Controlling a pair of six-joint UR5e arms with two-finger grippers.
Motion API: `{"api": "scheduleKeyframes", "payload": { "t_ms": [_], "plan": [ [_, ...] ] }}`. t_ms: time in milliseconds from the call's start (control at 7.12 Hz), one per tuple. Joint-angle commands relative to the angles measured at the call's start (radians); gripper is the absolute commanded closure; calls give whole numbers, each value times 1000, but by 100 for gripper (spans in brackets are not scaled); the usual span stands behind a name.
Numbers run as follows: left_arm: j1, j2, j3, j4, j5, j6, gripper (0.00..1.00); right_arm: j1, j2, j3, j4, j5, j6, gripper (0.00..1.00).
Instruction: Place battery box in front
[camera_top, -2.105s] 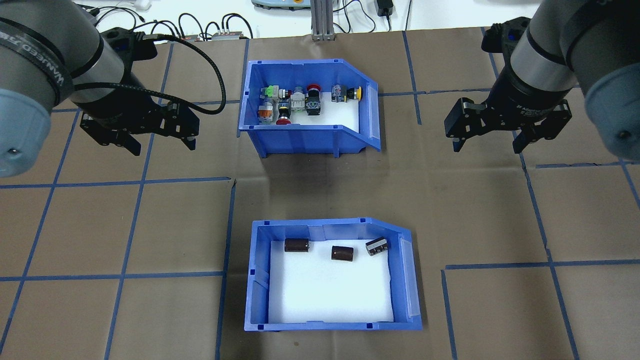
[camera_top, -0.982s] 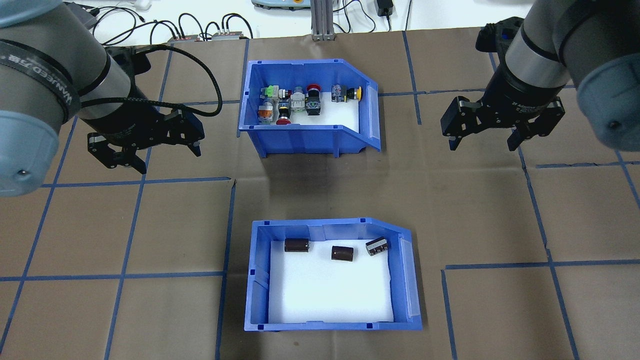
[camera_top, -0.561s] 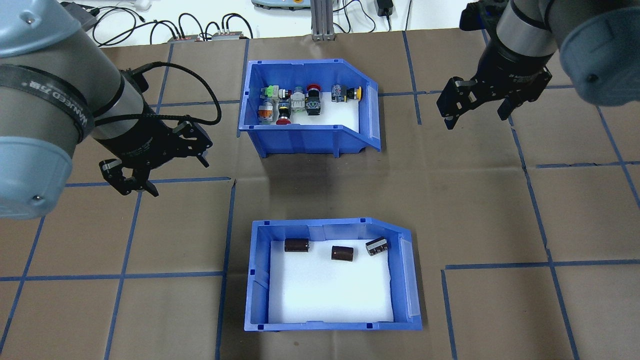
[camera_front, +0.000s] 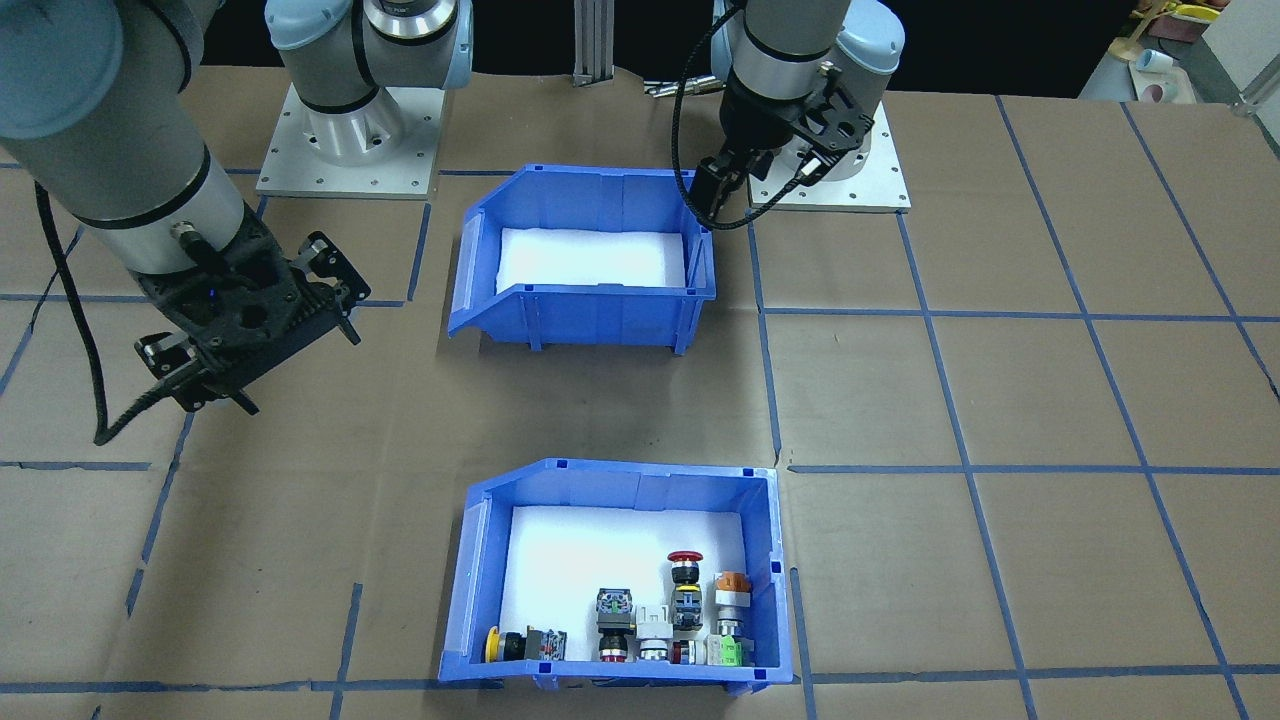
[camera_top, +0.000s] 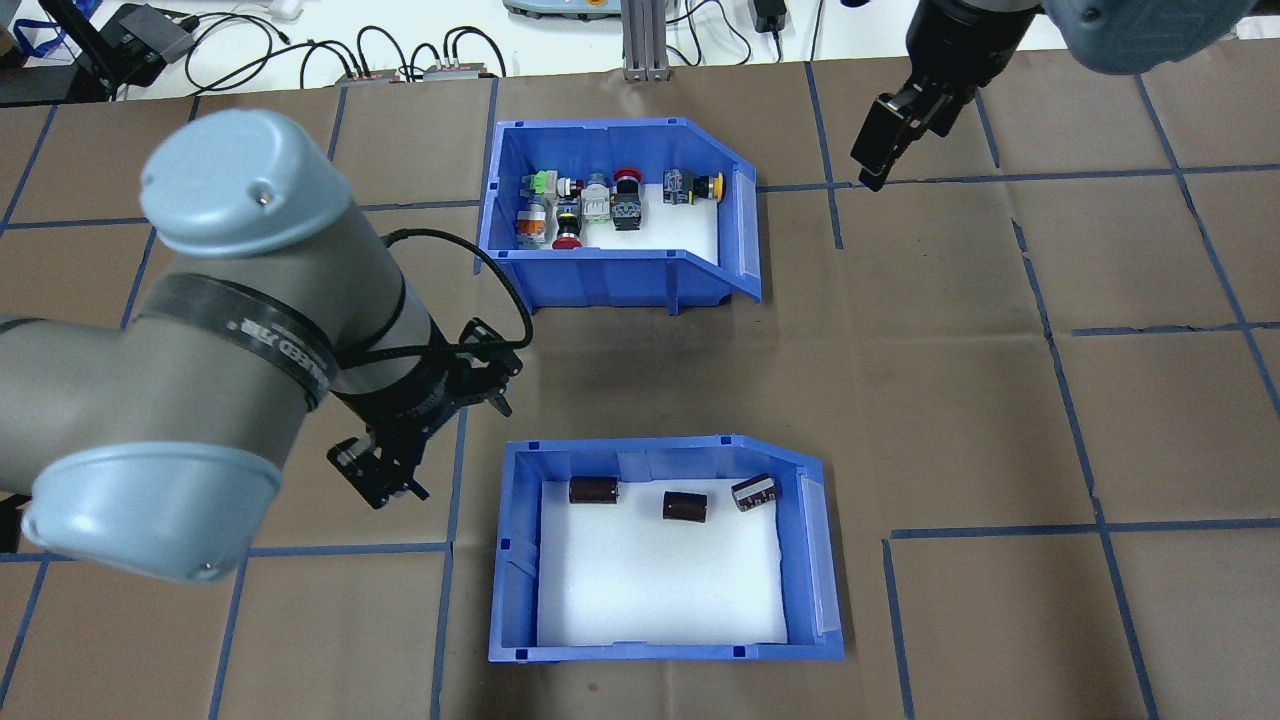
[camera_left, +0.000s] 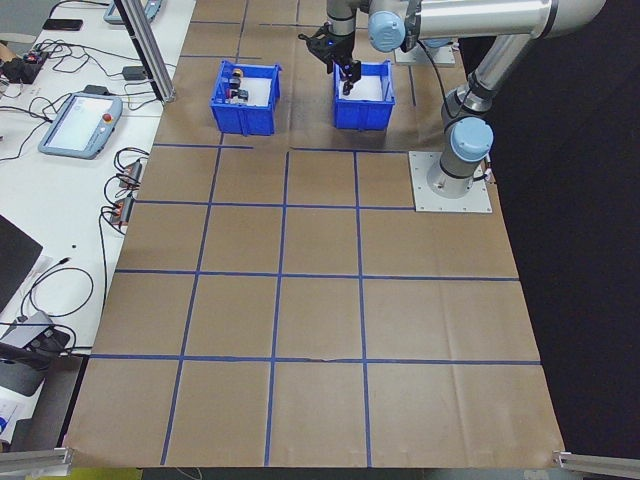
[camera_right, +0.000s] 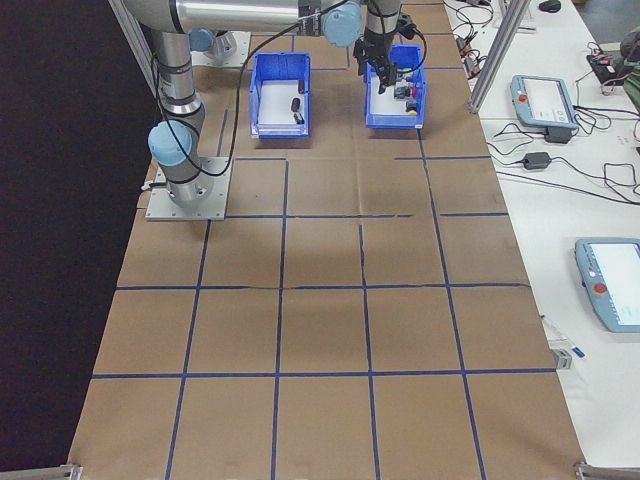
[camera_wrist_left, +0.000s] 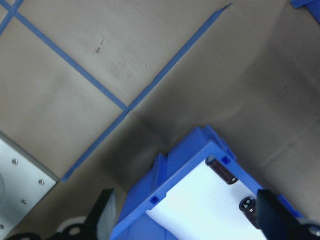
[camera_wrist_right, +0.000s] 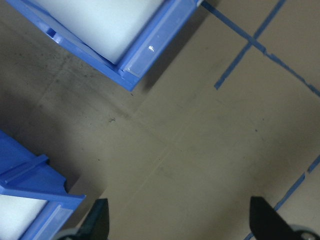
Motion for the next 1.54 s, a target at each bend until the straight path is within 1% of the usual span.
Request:
{"api": "scheduleKeyframes", "payload": {
  "t_ms": [0, 140, 281, 421, 561, 702, 842, 1123, 1263, 1404],
  "plan": [
    [-177, 6, -53, 104, -1, -389, 1, 80, 85, -88, 1, 1, -185, 0],
    [-246, 14, -63, 114, -2, -576, 1, 123, 134, -137, 0, -2, -243, 0],
    [-291, 12, -106, 147, -2, -669, 1, 167, 183, -193, 5, -13, -247, 0],
    [-307, 23, -187, 299, -4, -796, 1, 218, 235, -248, 8, -17, -248, 0],
    [-315, 44, -259, 386, -5, -862, 1, 272, 292, -300, 16, -19, -259, 0],
    [-340, 67, -310, 394, -2, -912, 1, 325, 329, -332, 10, -45, -279, 0],
    [-354, 60, -336, 481, -5, -976, 1, 356, 348, -336, -1, -91, -279, 0],
    [-358, 51, -363, 497, -7, -986, 1, 366, 357, -334, -1, -79, -302, 0],
    [-359, 31, -363, 499, -7, -986, 1, 390, 378, -336, -18, -76, -317, 0],
    [-361, 0, -363, 508, -5, -987, 1, 433, 410, -334, -63, -77, -310, 0]
  ]
}}
